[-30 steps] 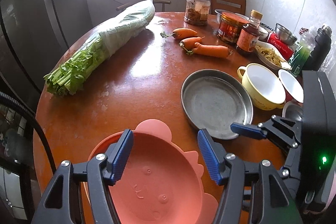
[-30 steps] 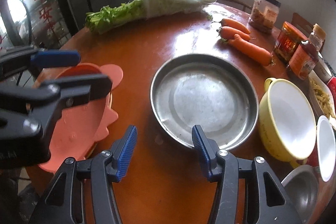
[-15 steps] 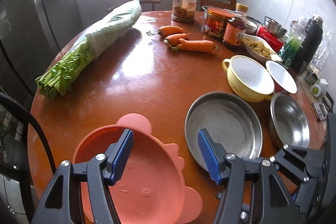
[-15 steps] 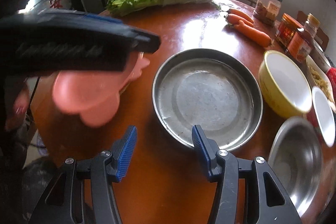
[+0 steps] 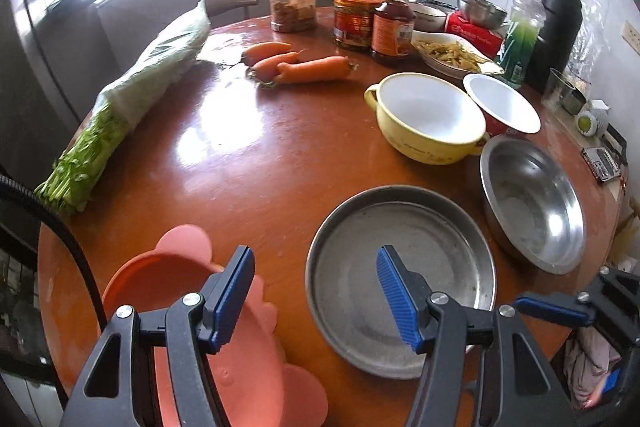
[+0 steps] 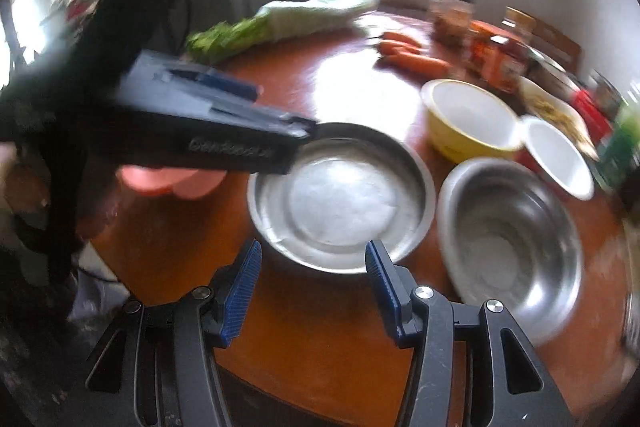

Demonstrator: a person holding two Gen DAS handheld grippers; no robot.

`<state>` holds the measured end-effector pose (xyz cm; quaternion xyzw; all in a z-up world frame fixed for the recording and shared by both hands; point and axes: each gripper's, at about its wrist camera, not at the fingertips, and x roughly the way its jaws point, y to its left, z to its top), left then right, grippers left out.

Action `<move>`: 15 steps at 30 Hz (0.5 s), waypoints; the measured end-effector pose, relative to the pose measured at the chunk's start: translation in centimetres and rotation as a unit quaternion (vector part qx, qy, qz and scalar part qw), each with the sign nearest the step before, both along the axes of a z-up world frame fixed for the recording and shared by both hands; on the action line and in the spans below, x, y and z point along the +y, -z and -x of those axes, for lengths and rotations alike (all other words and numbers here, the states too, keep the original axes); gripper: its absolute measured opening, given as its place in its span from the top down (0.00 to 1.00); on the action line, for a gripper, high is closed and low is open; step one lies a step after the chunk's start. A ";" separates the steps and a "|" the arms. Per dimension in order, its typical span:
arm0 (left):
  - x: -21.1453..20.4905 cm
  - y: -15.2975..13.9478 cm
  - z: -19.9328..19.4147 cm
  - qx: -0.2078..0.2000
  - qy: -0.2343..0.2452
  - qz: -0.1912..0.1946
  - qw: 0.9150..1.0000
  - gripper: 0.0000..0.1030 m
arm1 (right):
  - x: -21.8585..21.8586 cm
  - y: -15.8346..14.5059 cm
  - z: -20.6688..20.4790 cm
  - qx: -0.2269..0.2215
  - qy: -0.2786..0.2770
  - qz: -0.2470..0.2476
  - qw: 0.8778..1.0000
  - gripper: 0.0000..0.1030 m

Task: Organize plates and bowls
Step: 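Close the left tool on the flat steel tray rim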

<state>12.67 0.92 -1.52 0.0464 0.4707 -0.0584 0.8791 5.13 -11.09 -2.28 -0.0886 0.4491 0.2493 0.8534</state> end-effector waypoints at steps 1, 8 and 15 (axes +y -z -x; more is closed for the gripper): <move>-0.2 0.2 -0.3 0.002 0.003 -0.005 1.000 0.39 | -0.8 0.0 0.1 0.002 0.019 -0.008 1.000 0.46; -0.9 1.4 -1.7 0.017 0.019 -0.019 0.999 0.39 | -3.1 1.0 -0.3 0.035 0.088 -0.052 0.994 0.46; -1.4 2.7 -2.3 0.036 0.028 -0.017 0.999 0.44 | -2.5 2.3 -2.2 0.058 0.105 -0.077 0.990 0.46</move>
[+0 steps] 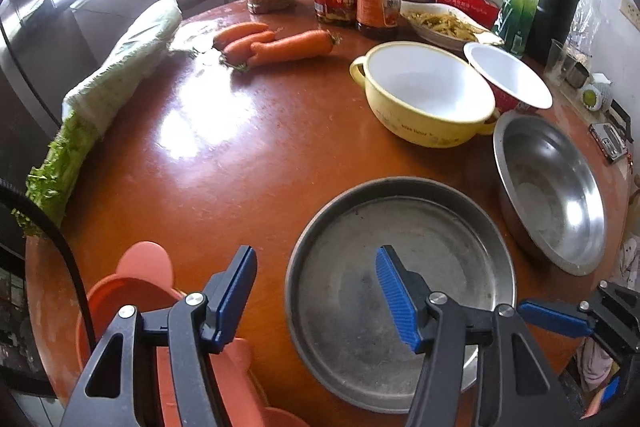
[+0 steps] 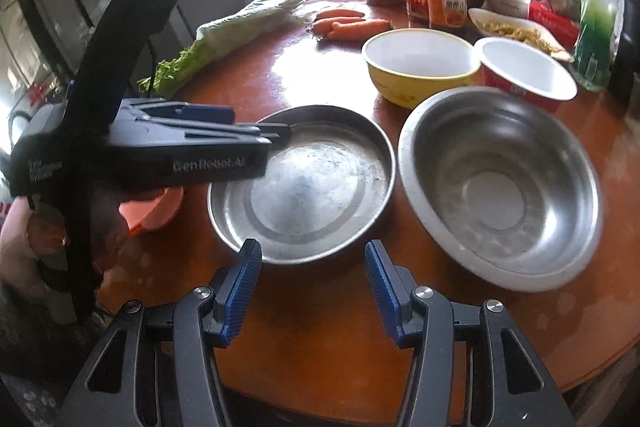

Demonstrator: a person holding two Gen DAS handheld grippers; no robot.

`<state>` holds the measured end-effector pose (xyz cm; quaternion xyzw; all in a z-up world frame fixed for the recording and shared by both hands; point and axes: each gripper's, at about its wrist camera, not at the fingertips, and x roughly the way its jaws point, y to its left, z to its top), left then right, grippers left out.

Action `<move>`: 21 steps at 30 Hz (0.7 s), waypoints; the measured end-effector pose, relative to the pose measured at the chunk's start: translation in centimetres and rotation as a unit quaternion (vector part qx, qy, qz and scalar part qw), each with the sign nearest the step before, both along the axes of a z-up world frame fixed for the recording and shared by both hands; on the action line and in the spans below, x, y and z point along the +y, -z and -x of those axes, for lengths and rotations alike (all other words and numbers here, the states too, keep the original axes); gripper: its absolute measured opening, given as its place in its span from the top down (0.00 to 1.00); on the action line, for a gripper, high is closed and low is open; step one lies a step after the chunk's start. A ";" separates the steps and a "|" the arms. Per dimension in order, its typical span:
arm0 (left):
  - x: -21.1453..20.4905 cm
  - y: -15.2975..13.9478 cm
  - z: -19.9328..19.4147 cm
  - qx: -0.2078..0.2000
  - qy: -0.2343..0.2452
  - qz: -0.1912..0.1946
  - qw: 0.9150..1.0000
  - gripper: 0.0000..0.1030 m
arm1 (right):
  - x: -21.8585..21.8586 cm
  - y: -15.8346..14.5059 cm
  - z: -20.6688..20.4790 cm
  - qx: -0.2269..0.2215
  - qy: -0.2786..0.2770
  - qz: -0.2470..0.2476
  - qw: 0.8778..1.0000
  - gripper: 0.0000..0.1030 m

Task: Organize plates and bowls
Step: 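Close the left tool on the flat steel tray rim, then lift the steel tray with the left tool over the pink plate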

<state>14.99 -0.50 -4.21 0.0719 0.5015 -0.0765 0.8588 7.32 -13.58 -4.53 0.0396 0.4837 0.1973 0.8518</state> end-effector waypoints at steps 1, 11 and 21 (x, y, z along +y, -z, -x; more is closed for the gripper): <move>-0.1 0.3 -0.1 0.005 0.001 -0.001 1.000 0.45 | 0.1 0.2 -0.3 0.001 0.000 0.001 1.000 0.46; 0.4 1.2 -0.6 0.022 -0.008 0.011 1.000 0.59 | 1.0 1.1 -1.5 -0.011 0.013 0.030 0.999 0.53; 2.1 -0.2 0.5 0.008 -0.025 0.028 0.999 0.59 | 1.6 0.1 -1.8 -0.023 0.011 0.031 0.999 0.54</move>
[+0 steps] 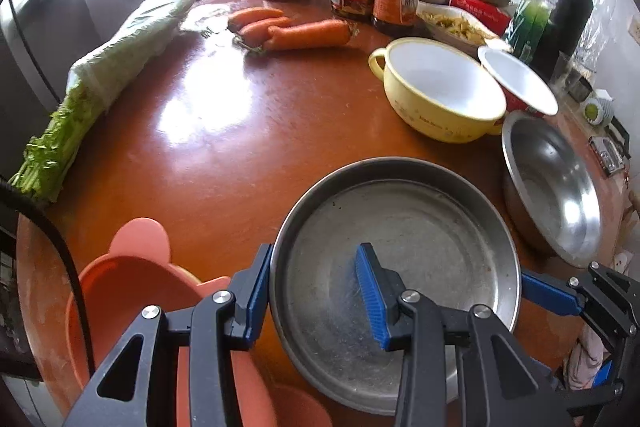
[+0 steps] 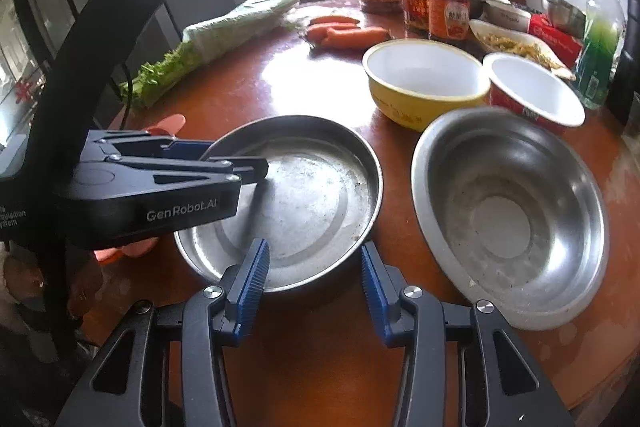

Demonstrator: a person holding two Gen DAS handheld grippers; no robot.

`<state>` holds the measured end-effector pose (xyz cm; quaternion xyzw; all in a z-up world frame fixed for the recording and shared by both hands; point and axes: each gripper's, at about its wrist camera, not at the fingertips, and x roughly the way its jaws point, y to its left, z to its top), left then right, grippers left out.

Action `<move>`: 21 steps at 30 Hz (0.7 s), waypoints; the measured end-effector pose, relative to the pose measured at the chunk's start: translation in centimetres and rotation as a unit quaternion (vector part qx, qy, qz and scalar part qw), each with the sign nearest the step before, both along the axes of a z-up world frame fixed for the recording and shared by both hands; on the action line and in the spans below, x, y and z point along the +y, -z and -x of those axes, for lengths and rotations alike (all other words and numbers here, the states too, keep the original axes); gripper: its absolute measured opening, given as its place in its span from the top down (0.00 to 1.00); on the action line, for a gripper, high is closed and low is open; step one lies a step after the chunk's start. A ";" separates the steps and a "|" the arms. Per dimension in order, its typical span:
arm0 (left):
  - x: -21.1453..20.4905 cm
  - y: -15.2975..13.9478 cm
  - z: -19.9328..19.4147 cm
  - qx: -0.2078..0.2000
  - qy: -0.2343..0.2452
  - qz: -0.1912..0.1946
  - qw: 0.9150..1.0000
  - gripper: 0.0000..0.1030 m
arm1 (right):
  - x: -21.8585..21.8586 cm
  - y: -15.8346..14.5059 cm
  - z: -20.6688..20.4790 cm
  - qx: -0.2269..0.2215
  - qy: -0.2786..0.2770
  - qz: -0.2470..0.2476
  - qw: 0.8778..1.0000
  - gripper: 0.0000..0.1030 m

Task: Organize plates and bowls
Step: 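Lift the steel tray with the left tool over the pink plate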

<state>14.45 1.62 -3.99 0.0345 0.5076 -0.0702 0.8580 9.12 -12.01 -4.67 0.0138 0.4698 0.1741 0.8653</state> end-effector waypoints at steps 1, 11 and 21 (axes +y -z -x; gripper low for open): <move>0.2 -0.3 0.1 -0.003 -0.002 0.002 1.000 0.59 | 0.1 -0.3 0.0 -0.003 -0.001 -0.002 1.000 0.54; 1.2 -2.7 1.1 -0.034 -0.010 0.023 0.999 0.59 | 0.9 -2.1 0.1 -0.027 -0.009 -0.004 1.000 0.54; 1.8 -4.9 2.0 -0.059 -0.020 0.032 0.998 0.59 | 1.2 -4.3 0.4 -0.061 -0.013 -0.005 0.998 0.54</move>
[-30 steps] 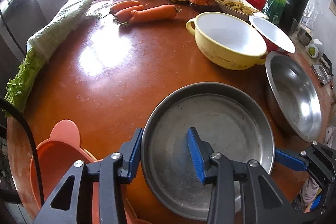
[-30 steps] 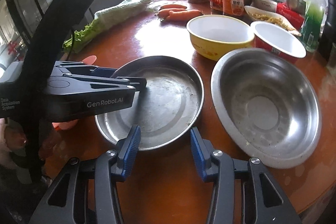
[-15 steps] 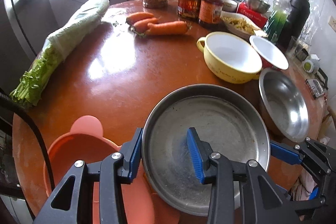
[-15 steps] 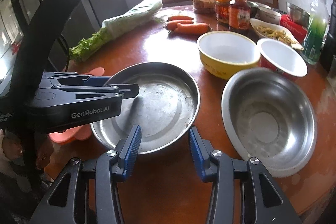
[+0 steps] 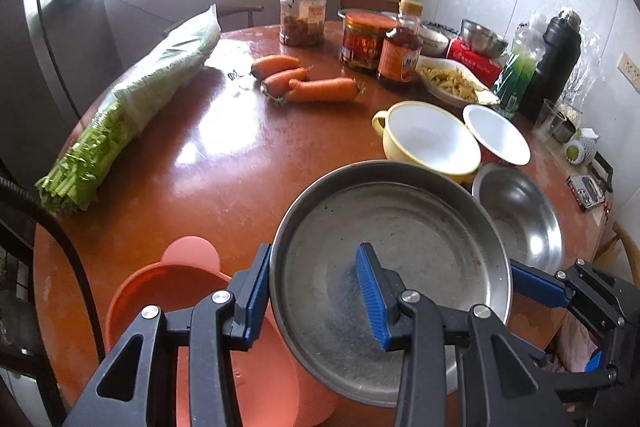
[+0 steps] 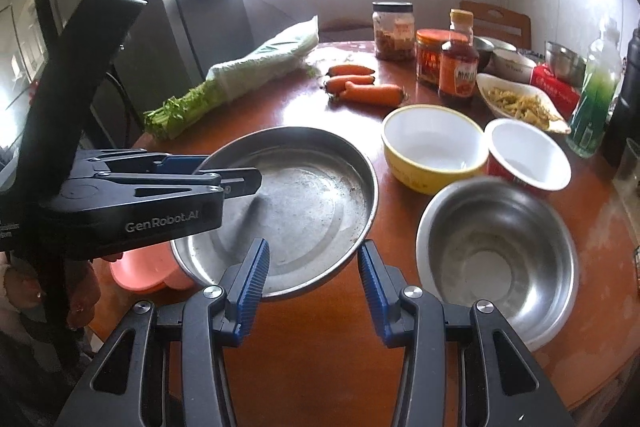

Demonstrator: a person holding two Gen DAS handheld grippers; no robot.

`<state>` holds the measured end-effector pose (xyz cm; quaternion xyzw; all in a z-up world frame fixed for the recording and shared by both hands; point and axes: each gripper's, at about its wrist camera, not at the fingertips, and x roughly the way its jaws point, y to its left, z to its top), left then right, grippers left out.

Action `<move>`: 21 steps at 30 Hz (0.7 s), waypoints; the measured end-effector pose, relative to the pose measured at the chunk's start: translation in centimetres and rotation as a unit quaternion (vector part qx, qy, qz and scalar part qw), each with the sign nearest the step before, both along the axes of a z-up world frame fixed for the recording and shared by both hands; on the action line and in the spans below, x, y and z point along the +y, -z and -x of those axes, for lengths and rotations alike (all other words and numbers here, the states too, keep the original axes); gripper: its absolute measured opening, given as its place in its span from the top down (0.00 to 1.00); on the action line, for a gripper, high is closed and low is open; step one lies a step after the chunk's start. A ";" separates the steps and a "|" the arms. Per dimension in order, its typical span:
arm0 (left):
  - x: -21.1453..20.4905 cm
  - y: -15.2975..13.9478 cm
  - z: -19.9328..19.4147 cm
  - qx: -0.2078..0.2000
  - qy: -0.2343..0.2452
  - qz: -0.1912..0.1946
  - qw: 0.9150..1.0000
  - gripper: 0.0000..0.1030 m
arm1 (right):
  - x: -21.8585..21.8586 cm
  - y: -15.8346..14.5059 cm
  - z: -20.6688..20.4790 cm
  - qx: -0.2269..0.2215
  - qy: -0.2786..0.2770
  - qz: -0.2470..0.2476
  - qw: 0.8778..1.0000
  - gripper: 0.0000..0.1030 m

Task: Organize plates and bowls
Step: 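Lift the steel tray with the left tool over the pink plate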

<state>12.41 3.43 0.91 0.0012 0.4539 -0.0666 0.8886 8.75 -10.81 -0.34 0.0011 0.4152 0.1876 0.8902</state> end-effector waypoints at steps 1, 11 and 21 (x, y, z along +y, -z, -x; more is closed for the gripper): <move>0.1 -0.3 0.2 -0.005 -0.002 0.000 1.000 0.59 | 0.1 -0.2 0.0 -0.002 -0.002 0.000 1.000 0.54; 3.3 -2.6 1.8 -0.030 -0.040 -0.001 0.999 0.59 | 2.6 -2.1 -0.2 -0.028 -0.036 0.002 0.999 0.53; 7.5 -4.2 3.8 -0.051 -0.090 -0.009 0.995 0.59 | 7.0 -3.4 -0.5 -0.045 -0.091 0.002 0.995 0.53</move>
